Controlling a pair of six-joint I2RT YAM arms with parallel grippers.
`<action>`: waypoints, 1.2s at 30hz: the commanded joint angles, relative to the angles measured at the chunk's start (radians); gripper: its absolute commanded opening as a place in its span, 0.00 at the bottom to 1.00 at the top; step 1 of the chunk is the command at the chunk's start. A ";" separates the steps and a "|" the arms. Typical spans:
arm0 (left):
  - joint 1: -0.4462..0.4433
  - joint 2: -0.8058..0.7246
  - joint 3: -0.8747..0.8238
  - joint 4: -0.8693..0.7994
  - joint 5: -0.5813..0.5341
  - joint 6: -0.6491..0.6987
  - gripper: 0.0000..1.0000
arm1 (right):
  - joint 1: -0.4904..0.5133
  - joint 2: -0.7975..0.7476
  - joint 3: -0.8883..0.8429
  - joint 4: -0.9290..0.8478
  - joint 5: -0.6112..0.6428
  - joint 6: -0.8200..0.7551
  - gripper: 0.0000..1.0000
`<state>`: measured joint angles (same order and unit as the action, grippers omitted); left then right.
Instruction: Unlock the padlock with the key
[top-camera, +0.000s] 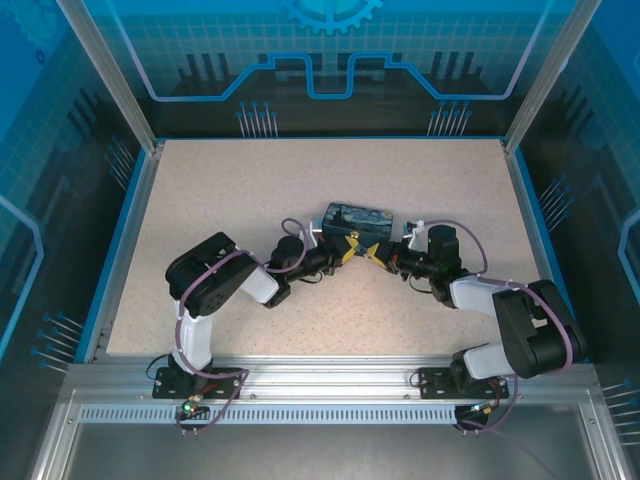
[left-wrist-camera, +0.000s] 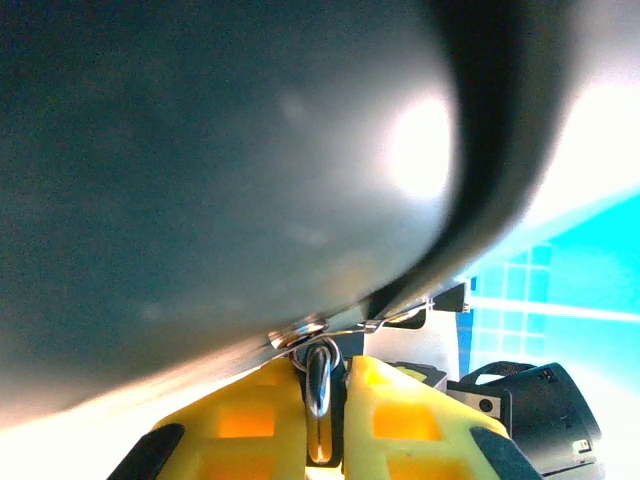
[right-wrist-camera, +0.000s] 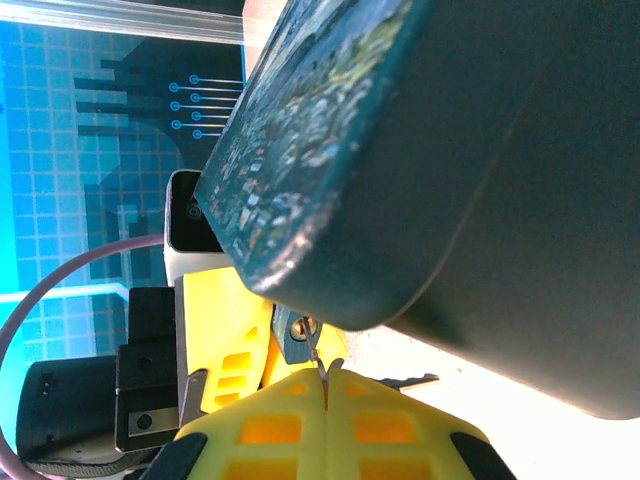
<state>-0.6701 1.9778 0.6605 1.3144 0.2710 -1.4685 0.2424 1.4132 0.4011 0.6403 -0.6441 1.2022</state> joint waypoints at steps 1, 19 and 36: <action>-0.016 0.003 0.029 0.085 0.052 -0.009 0.00 | 0.019 0.028 0.035 0.087 0.005 0.039 0.00; -0.016 -0.008 0.035 0.085 0.070 -0.017 0.00 | 0.023 0.078 0.033 0.159 -0.005 0.157 0.00; -0.017 -0.010 0.040 0.085 0.070 -0.025 0.00 | 0.035 0.153 0.045 0.214 -0.016 0.235 0.00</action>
<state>-0.6628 1.9778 0.6632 1.3067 0.2626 -1.4815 0.2604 1.5536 0.4194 0.8303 -0.6590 1.4334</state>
